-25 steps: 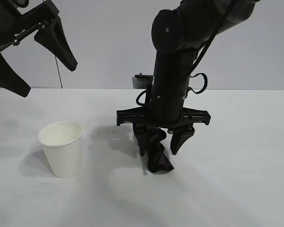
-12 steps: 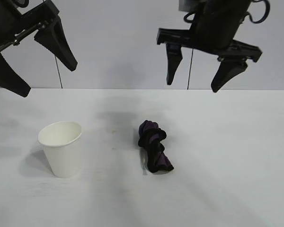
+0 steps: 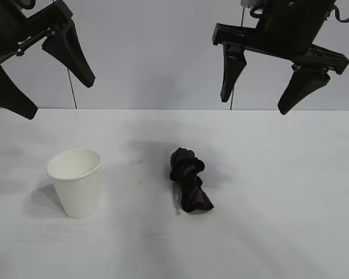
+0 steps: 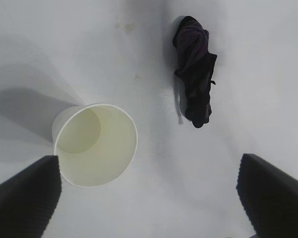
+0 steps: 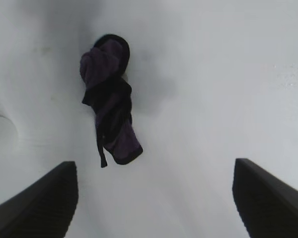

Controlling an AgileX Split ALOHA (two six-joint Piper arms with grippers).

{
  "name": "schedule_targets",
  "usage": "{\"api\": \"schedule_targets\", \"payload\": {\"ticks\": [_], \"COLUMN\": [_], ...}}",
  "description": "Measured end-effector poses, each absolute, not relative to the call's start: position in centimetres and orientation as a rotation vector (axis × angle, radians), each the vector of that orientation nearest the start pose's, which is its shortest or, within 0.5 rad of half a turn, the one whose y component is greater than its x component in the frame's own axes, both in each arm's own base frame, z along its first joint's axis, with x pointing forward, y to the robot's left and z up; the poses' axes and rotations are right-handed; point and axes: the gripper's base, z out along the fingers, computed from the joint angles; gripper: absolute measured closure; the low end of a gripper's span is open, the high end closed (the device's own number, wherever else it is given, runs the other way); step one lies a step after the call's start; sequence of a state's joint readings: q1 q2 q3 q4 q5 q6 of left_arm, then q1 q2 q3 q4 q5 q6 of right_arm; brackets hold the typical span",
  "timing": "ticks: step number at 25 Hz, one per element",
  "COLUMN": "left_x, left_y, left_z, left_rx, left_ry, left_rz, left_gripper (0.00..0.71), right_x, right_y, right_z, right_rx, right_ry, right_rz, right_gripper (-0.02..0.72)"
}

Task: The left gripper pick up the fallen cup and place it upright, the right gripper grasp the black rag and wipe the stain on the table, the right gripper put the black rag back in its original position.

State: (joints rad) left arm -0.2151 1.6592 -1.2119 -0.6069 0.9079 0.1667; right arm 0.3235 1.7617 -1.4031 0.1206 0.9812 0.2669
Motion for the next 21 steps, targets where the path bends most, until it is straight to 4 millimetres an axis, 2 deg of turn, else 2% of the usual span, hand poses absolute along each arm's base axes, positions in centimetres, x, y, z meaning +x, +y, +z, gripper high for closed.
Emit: {"api": "schedule_targets", "payload": {"ticks": [7,21], "left_x": [32.1,32.3], "left_y": [-11.2,-11.2], "left_z": [25.8,25.9], "left_rx": [0.099,0.093], "left_ry": [2.754,2.741], "left_rz": [-0.761,-0.756], "left_gripper": [0.017,0.017], "right_x": [34.1,34.1], "right_y": [11.4,11.4], "right_z": [26.1,26.4], "right_rx": [0.050,0.059], "right_ry": [2.835,2.809], "right_rz": [0.304,0.323], "right_gripper": [0.115,0.115]}}
